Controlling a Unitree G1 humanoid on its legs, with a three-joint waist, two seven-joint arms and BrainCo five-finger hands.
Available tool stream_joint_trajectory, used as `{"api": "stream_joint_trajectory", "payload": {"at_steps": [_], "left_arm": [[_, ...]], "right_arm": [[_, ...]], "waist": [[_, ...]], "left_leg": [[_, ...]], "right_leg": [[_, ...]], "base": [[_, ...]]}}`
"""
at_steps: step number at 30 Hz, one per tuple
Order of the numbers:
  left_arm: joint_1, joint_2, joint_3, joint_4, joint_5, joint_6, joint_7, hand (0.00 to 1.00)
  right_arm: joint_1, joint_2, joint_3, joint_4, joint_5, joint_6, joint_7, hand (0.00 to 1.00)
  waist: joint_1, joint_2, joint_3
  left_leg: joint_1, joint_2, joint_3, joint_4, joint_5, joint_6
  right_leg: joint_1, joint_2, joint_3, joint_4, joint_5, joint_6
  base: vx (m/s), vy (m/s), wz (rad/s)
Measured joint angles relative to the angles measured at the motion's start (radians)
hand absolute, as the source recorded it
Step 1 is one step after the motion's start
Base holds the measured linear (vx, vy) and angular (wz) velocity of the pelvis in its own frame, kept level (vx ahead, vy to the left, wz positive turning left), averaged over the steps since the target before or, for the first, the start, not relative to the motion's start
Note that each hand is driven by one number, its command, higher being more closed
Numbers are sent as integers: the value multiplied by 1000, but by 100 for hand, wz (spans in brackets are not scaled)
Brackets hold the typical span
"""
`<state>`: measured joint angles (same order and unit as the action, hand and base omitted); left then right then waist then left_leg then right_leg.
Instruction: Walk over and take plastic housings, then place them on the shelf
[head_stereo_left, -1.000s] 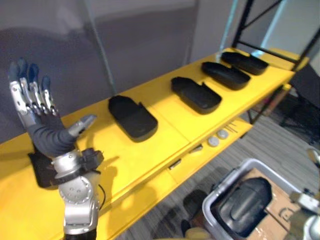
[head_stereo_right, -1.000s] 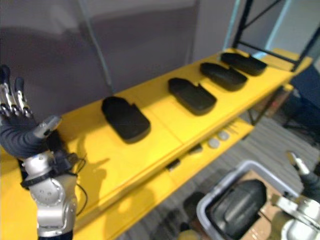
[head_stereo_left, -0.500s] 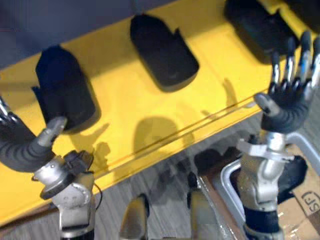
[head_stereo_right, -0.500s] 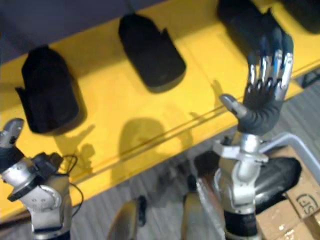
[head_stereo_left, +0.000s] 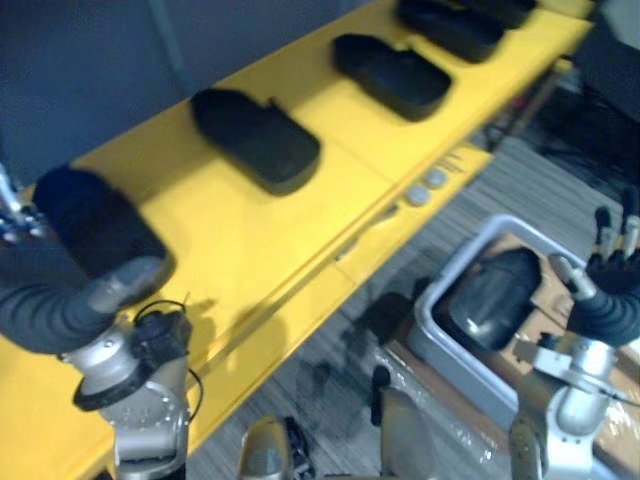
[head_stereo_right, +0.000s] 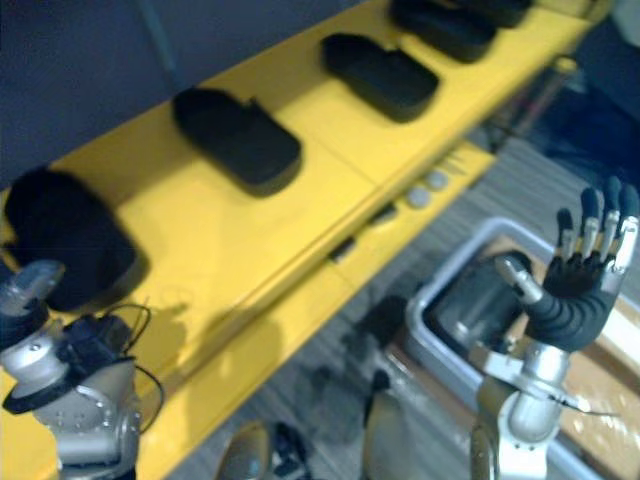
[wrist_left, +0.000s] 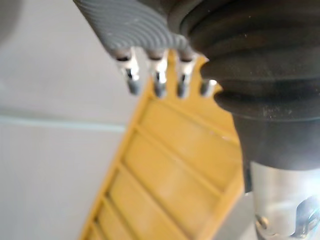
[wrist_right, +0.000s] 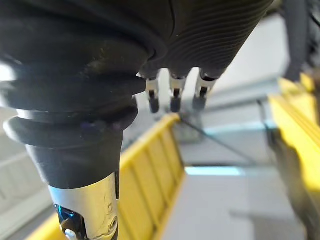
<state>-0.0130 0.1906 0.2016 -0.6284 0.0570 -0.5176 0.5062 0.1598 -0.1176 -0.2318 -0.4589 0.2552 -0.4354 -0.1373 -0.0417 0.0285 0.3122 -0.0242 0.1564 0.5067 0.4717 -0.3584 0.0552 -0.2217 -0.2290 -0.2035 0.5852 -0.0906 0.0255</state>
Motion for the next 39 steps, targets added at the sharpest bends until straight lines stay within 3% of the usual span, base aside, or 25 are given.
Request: {"api": "stream_joint_trajectory", "payload": {"at_steps": [3, 4, 5, 6, 7, 9, 13, 16, 19, 23, 24, 26, 28, 32, 33, 35, 38, 39], "left_arm": [[21, 1, 97, 23, -1, 69, -8, 0], [44, 6, 150, 22, -10, 80, -11, 0], [57, 1, 171, 23, -13, 85, -12, 0], [77, -6, 185, 23, -19, 89, -16, 0], [96, -6, 190, 23, -21, 90, -39, 0], [104, 0, 195, 20, -36, 88, -81, 0], [131, -3, 235, 19, -105, 67, -102, 0], [123, -7, 204, 39, -172, 60, -196, 0], [129, -32, 93, 84, -177, 53, -270, 0], [126, -61, -122, 143, -181, 56, -348, 0], [103, -59, -201, 203, -207, 75, -397, 0], [59, -52, -273, 270, -198, 102, -449, 0], [15, -18, -386, 308, -205, 154, -537, 0], [-65, 38, -583, 319, -213, 195, -663, 0], [-88, 38, -622, 319, -214, 202, -678, 0], [-154, 28, -712, 349, -236, 277, -682, 0], [-190, -20, -764, 467, -233, 349, -642, 0], [-203, -46, -777, 556, -199, 387, -600, 0]], "right_arm": [[-90, -56, 6, 80, -90, 1, 40, 0], [-198, -124, 29, 134, -93, 2, 56, 0], [-265, -169, 43, 168, -94, 2, 60, 0], [-369, -243, 68, 217, -93, 7, 67, 0], [-484, -324, 96, 277, -92, 30, 59, 0], [-547, -389, 94, 312, -91, 75, 23, 0], [-477, -381, 25, 311, -70, 109, -43, 0], [-392, -269, -81, 316, -33, 155, -95, 0], [-300, -152, -143, 324, -13, 171, -132, 0], [-273, -124, -183, 326, -11, 172, -154, 0], [-297, -140, -176, 357, -7, 175, -169, 0], [-341, -166, -170, 426, 36, 187, -178, 0], [-420, -210, -141, 559, 91, 223, -197, 0], [-571, -268, -67, 806, 126, 226, -235, 0], [-616, -282, -47, 873, 128, 224, -237, 0], [-726, -305, 1, 1022, 142, 224, -235, 0], [-838, -308, 64, 1165, 142, 234, -230, 0], [-890, -313, 87, 1227, 142, 247, -229, 0]], "waist": [[34, -25, -50], [61, -51, -66], [77, -50, -70], [107, -31, -83], [120, -6, -97], [120, -13, -123], [124, -42, -134], [116, -86, -57], [113, -106, -31], [64, -63, 36], [53, -33, 54], [46, -4, 70], [32, 6, 79], [29, 19, 86], [29, 28, 91], [29, 57, 105], [36, 64, 106], [45, 64, 106]], "left_leg": [[26, -5, 88, -81, 62, -20], [8, -22, 32, -64, 72, -29], [-2, -29, -26, -61, 74, -33], [-16, -27, -98, -70, 72, -41], [-15, -18, -158, -103, 77, -89], [-12, -10, -184, -137, 95, -118], [-52, 38, -244, -74, 94, -137], [-85, 63, -325, 11, 87, -147], [-151, 56, -337, 12, 89, -155], [-171, -9, -322, -78, 146, -142], [-178, -23, -293, -108, 171, -136], [-189, -27, -279, -112, 183, -124], [-194, -29, -276, -110, 188, -116], [-187, -43, -285, -118, 190, -113], [-186, -49, -287, -119, 190, -111], [-183, -72, -301, -131, 201, -95], [-187, -84, -302, -146, 210, -85], [-190, -86, -303, -148, 212, -84]], "right_leg": [[111, -69, -87, -51, -54, -10], [138, -66, -79, -148, -44, 36], [147, -42, -79, -201, -46, 50], [160, -4, -62, -289, -7, 107], [180, 40, -44, -389, 46, 101], [217, 74, -43, -495, 102, 95], [220, 129, -48, -500, 111, 74], [203, 141, -74, -397, 55, 49], [115, 128, -71, -344, 23, 40], [70, 73, -62, -382, 57, 63], [50, 66, -41, -420, 100, 65], [47, 67, -37, -454, 144, 63], [48, 68, -33, -476, 174, 67], [52, 58, -33, -476, 178, 66], [54, 53, -33, -476, 180, 69], [67, 40, -41, -485, 186, 79], [67, 32, -41, -504, 200, 85], [67, 32, -43, -512, 205, 85]], "base": [[-92, -133, -114], [-59, -183, -150], [-86, -248, -163], [-96, -203, -146], [-121, -252, -111], [-62, -128, -34], [-31, -88, 5], [-121, -8, 34], [-192, -34, 9], [-136, 41, -4], [-56, 56, -31], [-27, 55, -27], [-1, 48, -9], [20, 43, 3], [-9, 47, 13], [-29, 45, 20], [-46, 38, 7], [-53, 18, 2]]}}
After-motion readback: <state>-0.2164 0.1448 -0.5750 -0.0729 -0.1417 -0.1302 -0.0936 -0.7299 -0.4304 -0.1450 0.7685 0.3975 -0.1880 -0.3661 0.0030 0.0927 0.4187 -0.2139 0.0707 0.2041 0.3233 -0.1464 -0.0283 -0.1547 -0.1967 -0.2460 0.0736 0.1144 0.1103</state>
